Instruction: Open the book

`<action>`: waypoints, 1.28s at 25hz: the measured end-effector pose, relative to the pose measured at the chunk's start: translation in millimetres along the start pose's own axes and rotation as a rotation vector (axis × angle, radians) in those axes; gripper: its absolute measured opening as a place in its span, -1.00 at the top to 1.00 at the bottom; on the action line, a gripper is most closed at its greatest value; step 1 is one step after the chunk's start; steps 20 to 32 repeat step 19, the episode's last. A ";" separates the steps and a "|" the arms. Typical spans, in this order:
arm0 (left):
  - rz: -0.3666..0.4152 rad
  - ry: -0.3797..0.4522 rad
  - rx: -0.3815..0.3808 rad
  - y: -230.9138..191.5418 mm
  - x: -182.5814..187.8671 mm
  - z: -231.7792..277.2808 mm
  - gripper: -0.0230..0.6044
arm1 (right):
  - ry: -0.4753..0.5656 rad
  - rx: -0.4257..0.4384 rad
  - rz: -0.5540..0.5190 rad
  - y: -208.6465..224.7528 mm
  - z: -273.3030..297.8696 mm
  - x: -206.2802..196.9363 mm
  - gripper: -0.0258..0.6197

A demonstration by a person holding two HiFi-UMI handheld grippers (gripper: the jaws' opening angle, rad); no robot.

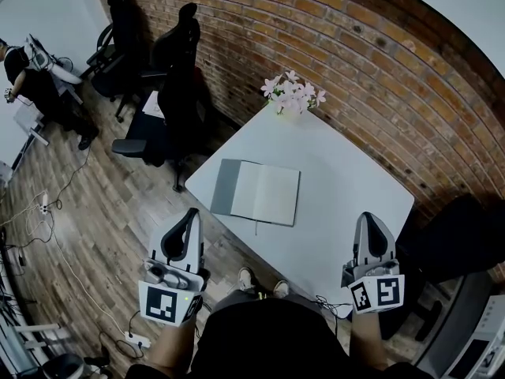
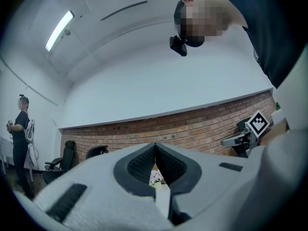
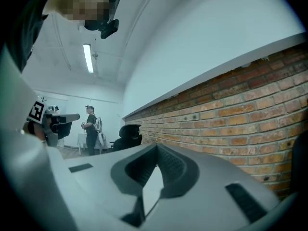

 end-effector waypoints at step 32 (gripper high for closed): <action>-0.001 -0.001 0.009 -3.8 -6.0 7.2 0.85 | 0.007 0.008 -0.009 3.8 16.5 0.0 0.89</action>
Point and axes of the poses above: the fingertips, and each gripper's own axes: z forward along the fingers, y to its right, x out of its top, the point moved 9 cm from there along -z, backward along the fingers, and after that the axes turned 4 degrees about -z, right-handed, at the moved point
